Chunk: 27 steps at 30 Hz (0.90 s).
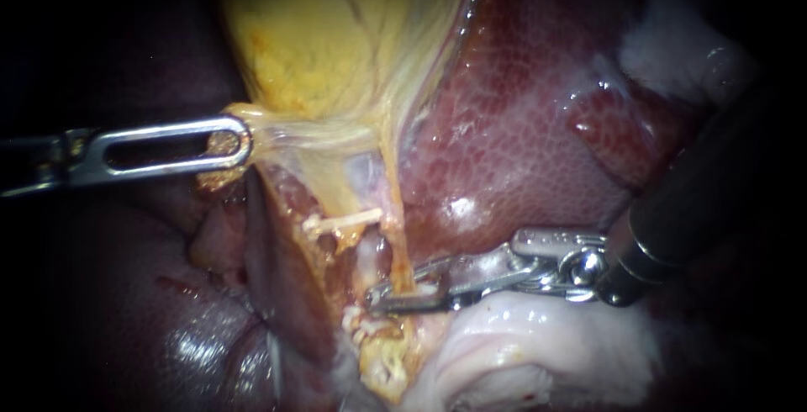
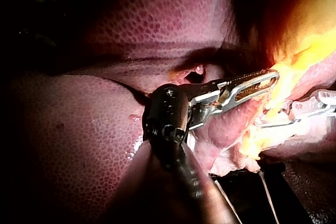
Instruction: Going back first clip right tube
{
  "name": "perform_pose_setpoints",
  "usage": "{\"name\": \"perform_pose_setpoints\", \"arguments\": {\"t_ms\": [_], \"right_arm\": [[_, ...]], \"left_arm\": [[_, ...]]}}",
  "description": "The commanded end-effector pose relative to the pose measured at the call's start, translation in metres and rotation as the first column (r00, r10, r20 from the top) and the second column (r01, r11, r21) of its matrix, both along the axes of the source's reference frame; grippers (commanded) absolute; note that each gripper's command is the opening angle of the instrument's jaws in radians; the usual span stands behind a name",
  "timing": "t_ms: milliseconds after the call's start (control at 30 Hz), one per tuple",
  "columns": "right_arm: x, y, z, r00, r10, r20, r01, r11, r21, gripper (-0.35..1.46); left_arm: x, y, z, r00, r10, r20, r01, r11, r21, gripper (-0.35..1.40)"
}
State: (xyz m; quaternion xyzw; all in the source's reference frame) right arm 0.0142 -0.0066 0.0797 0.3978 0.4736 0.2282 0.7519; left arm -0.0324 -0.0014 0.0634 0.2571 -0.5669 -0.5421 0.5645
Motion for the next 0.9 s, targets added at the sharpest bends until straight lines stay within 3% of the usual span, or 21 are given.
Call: {"name": "perform_pose_setpoints", "arguments": {"t_ms": [33,267,333,400,600,700,900], "right_arm": [[0.0,0.0,-0.0001,1.0,0.001,0.0,-0.001,1.0,0.001,-0.35],[0.0002,0.0001,-0.0004,1.0,0.003,0.002,-0.003,1.0,0.008,-0.29],[0.0008,0.0002,-0.0004,0.9992,0.031,-0.023,-0.033,0.998,-0.06,0.2],[0.0014,0.0004,-0.0003,0.9987,0.034,-0.038,-0.037,0.995,-0.092,0.55],[0.0011,0.0006,-0.0004,0.9954,0.094,-0.014,-0.095,0.987,-0.126,0.6],[0.0003,0.0011,-0.0008,0.9953,0.095,-0.018,-0.096,0.986,-0.138,0.6],[-0.0025,0.0036,-0.0033,0.9959,0.083,-0.035,-0.087,0.985,-0.151,0.6]], "left_arm": [[0.0,0.0,0.0,1.0,-0.001,-0.001,0.001,1.0,0.0,-0.35],[0.0,-0.0001,0.0,1.0,-0.001,-0.001,0.001,1.0,0.0,-0.35],[0.0,-0.0001,0.0,1.0,-0.001,-0.001,0.001,1.0,0.0,-0.35],[0.0,-0.0001,0.0,1.0,-0.001,-0.001,0.001,1.0,0.0,-0.35],[0.0001,-0.0001,0.0,1.0,0.0,-0.001,0.0,1.0,-0.001,-0.35],[0.0001,-0.0001,0.0001,1.0,0.0,-0.001,0.0,1.0,-0.001,-0.35],[0.0001,-0.0002,0.0001,1.0,-0.003,-0.003,0.003,1.0,-0.001,-0.35]]}}
